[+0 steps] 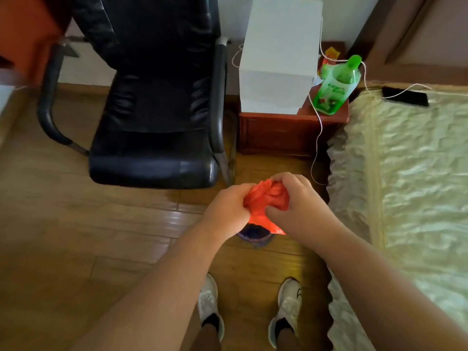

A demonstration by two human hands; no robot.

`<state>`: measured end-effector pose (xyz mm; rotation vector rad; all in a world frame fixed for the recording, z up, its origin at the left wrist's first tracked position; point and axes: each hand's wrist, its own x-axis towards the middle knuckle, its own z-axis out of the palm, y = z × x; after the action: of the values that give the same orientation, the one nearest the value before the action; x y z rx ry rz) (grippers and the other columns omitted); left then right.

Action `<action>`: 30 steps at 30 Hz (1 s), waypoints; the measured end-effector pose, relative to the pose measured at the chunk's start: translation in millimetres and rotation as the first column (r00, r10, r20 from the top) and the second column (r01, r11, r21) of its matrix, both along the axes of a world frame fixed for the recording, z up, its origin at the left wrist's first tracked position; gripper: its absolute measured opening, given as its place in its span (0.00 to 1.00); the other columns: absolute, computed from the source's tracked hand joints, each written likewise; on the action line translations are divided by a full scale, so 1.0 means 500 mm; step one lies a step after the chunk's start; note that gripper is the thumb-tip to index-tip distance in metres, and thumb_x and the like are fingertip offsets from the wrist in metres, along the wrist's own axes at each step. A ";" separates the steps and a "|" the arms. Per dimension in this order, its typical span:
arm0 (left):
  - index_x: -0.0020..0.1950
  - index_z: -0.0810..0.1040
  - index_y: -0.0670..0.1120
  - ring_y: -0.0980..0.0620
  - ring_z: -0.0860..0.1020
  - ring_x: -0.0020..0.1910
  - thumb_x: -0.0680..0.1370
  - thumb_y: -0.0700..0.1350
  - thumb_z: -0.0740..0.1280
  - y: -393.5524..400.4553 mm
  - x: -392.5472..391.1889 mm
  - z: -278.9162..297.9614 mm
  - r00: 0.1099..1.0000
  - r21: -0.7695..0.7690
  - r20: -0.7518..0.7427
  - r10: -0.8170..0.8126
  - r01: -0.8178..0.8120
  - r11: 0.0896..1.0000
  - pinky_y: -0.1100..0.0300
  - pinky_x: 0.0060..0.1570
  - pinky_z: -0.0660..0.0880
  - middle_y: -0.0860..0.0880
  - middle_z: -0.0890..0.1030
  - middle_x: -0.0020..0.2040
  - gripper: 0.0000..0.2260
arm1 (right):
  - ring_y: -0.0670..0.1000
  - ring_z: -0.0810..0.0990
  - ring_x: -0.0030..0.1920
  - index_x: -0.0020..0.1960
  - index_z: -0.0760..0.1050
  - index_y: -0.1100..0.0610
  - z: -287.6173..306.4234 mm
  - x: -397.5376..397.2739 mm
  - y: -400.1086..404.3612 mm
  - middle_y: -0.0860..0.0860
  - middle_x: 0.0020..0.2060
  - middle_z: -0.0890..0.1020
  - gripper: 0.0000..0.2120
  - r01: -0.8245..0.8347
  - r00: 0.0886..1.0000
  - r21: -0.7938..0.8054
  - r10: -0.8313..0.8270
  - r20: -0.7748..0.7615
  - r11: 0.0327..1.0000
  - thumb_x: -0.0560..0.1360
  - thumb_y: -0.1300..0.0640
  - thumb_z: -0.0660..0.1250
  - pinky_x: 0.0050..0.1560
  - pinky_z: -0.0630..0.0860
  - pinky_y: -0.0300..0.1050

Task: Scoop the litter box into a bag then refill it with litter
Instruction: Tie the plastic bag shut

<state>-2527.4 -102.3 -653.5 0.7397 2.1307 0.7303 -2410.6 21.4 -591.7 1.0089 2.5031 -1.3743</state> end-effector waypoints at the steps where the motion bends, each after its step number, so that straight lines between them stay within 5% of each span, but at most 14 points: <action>1: 0.62 0.80 0.62 0.57 0.82 0.52 0.79 0.44 0.66 0.004 0.002 -0.041 1.000 -0.016 0.006 0.007 -0.007 1.000 0.54 0.53 0.80 0.59 0.85 0.52 0.16 | 0.41 0.74 0.48 0.64 0.72 0.46 -0.041 0.001 0.002 0.45 0.60 0.70 0.22 -0.003 1.000 -0.011 0.003 0.019 1.000 0.72 0.58 0.70 0.39 0.69 0.25; 8: 0.65 0.80 0.57 0.53 0.81 0.58 0.80 0.41 0.65 0.029 0.008 -0.295 1.000 -0.079 0.002 0.000 0.000 0.997 0.62 0.52 0.74 0.54 0.84 0.58 0.17 | 0.47 0.75 0.51 0.67 0.71 0.46 -0.315 0.001 0.019 0.47 0.63 0.70 0.23 0.027 0.993 -0.044 -0.022 0.115 0.999 0.74 0.59 0.69 0.39 0.70 0.30; 15: 0.71 0.77 0.52 0.48 0.79 0.62 0.78 0.36 0.64 0.030 0.003 -0.501 0.999 -0.174 0.026 -0.018 0.023 0.985 0.56 0.60 0.75 0.50 0.83 0.63 0.23 | 0.50 0.76 0.50 0.67 0.69 0.45 -0.545 -0.014 0.016 0.48 0.57 0.75 0.22 0.056 0.983 -0.018 -0.052 0.174 0.998 0.76 0.54 0.70 0.38 0.72 0.37; 21: 0.71 0.74 0.57 0.50 0.81 0.54 0.75 0.38 0.68 0.000 0.025 -0.614 0.994 -0.188 0.109 0.016 0.004 0.982 0.52 0.56 0.80 0.53 0.83 0.56 0.26 | 0.51 0.78 0.49 0.66 0.69 0.46 -0.675 -0.022 -0.008 0.46 0.53 0.79 0.19 0.042 0.970 -0.028 -0.034 0.242 0.999 0.77 0.52 0.69 0.46 0.77 0.46; 23: 0.72 0.73 0.57 0.49 0.76 0.66 0.73 0.41 0.71 -0.009 0.033 -0.636 0.996 -0.156 0.083 -0.013 0.025 0.987 0.52 0.66 0.75 0.51 0.79 0.66 0.28 | 0.53 0.78 0.54 0.64 0.71 0.45 -0.705 -0.025 -0.013 0.45 0.51 0.79 0.18 0.048 0.966 -0.034 -0.038 0.257 0.998 0.76 0.53 0.69 0.51 0.79 0.50; 26: 0.79 0.62 0.60 0.47 0.56 0.80 0.71 0.54 0.75 -0.024 0.046 -0.646 0.996 -0.243 -0.015 -0.092 0.086 0.966 0.47 0.78 0.62 0.51 0.57 0.82 0.39 | 0.53 0.77 0.55 0.64 0.72 0.44 -0.740 -0.032 -0.016 0.47 0.54 0.79 0.18 0.105 0.954 -0.057 -0.085 0.287 0.993 0.75 0.53 0.68 0.51 0.79 0.48; 28: 0.79 0.60 0.60 0.48 0.58 0.78 0.69 0.60 0.76 -0.027 0.048 -0.656 0.985 -0.257 -0.104 -0.138 0.108 0.960 0.47 0.76 0.64 0.54 0.58 0.80 0.42 | 0.50 0.75 0.53 0.67 0.72 0.46 -0.759 -0.042 -0.015 0.49 0.61 0.74 0.20 0.127 0.952 -0.069 -0.102 0.290 0.989 0.76 0.54 0.67 0.48 0.74 0.42; 30: 0.76 0.65 0.59 0.49 0.69 0.71 0.70 0.60 0.75 -0.021 0.042 -0.671 0.986 -0.200 -0.100 -0.132 0.111 0.974 0.50 0.68 0.73 0.54 0.69 0.71 0.36 | 0.49 0.74 0.49 0.70 0.71 0.48 -0.776 -0.051 -0.010 0.51 0.66 0.69 0.21 0.150 0.949 -0.096 -0.116 0.292 0.984 0.77 0.54 0.65 0.46 0.73 0.40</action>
<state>-2506.4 -112.9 -988.8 0.8134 2.1979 0.4170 -2435.9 16.4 -979.5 1.2700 2.1560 -1.2851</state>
